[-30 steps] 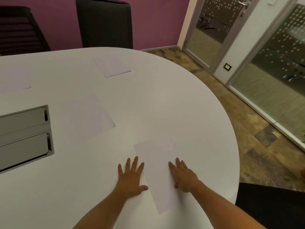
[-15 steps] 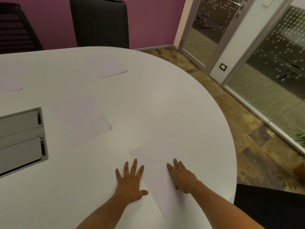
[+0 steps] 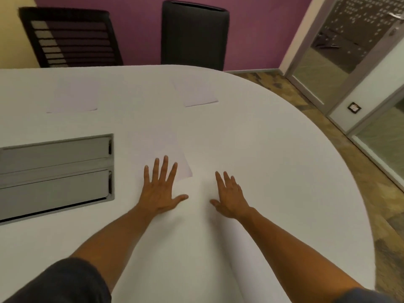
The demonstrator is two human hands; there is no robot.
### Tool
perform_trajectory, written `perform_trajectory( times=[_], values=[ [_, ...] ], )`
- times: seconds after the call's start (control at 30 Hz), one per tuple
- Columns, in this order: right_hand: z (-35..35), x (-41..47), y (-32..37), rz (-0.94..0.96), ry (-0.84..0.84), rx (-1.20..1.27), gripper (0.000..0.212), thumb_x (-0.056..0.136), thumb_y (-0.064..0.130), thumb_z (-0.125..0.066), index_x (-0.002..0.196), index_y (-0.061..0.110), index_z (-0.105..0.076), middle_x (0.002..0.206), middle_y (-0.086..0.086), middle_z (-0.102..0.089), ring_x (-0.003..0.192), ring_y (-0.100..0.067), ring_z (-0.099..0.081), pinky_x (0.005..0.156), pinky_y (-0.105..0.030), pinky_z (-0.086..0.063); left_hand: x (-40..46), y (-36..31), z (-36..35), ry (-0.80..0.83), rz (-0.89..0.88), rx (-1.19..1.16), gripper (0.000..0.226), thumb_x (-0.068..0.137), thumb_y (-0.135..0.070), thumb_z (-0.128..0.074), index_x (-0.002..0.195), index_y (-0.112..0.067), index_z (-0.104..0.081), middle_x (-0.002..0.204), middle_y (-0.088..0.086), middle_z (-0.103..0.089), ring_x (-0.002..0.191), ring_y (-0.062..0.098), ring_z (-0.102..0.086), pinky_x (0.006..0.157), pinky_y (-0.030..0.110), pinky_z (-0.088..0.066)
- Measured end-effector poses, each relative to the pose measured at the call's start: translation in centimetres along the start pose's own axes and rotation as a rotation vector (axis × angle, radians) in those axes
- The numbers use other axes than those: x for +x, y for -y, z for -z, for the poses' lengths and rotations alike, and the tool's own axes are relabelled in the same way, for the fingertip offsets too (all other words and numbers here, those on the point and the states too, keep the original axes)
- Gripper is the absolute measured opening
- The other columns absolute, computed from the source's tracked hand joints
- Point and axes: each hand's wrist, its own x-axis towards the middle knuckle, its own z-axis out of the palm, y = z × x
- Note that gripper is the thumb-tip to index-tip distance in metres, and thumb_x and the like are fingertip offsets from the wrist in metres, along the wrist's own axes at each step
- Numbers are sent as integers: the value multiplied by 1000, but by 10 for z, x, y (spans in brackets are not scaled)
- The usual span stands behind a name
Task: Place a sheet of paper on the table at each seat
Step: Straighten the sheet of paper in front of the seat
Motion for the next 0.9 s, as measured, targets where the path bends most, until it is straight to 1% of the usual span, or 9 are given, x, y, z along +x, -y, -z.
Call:
perform_trajectory(
  times=[0.17, 0.33, 0.47, 0.57, 0.67, 0.73, 0.8, 0.87, 0.9],
  values=[
    [-9, 74, 65, 67, 60, 71, 92, 97, 41, -57, 158, 15, 8, 166, -16, 6, 152, -40, 1, 124, -49, -11, 17, 60, -9, 42, 117, 6, 113, 72, -94, -14, 151, -24, 28, 157, 12, 37, 144, 36, 35, 113, 65, 18],
    [-32, 131, 102, -9, 47, 244, 89, 96, 45, -58, 158, 12, -3, 165, -16, -5, 150, -41, -13, 118, -51, -22, 40, 92, -28, 75, 156, -87, 115, 73, -93, -23, 152, -25, 26, 158, 13, 36, 146, 35, 31, 117, 60, 15],
    [-49, 165, 112, -267, -12, 249, 89, 90, 56, -58, 156, 19, -10, 164, -13, -4, 146, -45, -14, 111, -58, -29, 51, 103, -45, 198, 134, -172, 120, 70, -92, -40, 151, -33, 26, 157, 9, 38, 147, 35, 29, 120, 59, 8],
    [-49, 183, 113, -447, -49, 266, 92, 85, 62, -61, 153, 22, -13, 161, -12, -10, 138, -46, -24, 106, -56, -33, 58, 106, -54, 317, 111, -247, 115, 71, -87, -49, 155, -39, 13, 159, 5, 36, 146, 44, 27, 118, 61, 7],
    [-47, 196, 121, -512, -69, 333, 95, 83, 55, -66, 152, 20, -11, 148, -15, -25, 130, -44, -34, 100, -52, -39, 57, 107, -60, 312, 101, -249, 109, 71, -87, -49, 157, -39, -1, 163, 5, 27, 146, 45, 26, 119, 61, 10],
    [-41, 201, 129, -510, -66, 465, 84, 86, 39, -67, 149, 13, -19, 140, -19, -36, 121, -43, -48, 94, -49, -46, 55, 108, -61, 294, 114, -275, 108, 71, -86, -53, 157, -40, -5, 164, 4, 22, 146, 44, 25, 119, 59, 11],
    [-31, 200, 132, -458, -85, 580, 51, 87, 21, -63, 130, 5, -41, 127, -20, -54, 103, -38, -60, 84, -44, -52, 54, 109, -57, 293, 117, -290, 108, 72, -82, -57, 157, -39, -7, 164, 4, 22, 147, 43, 24, 119, 57, 10],
    [-23, 194, 131, -440, -92, 695, 24, 85, 10, -58, 108, 5, -54, 113, -17, -63, 88, -33, -61, 77, -39, -55, 49, 109, -50, 304, 126, -319, 111, 72, -78, -63, 158, -36, -5, 163, 4, 26, 147, 43, 24, 120, 56, 9],
    [-19, 188, 131, -437, -89, 756, 20, 84, 7, -58, 105, 5, -57, 110, -16, -64, 87, -33, -60, 77, -38, -55, 47, 109, -44, 305, 145, -361, 115, 72, -76, -66, 158, -35, -2, 163, 3, 27, 147, 43, 23, 120, 56, 7]
  ],
)
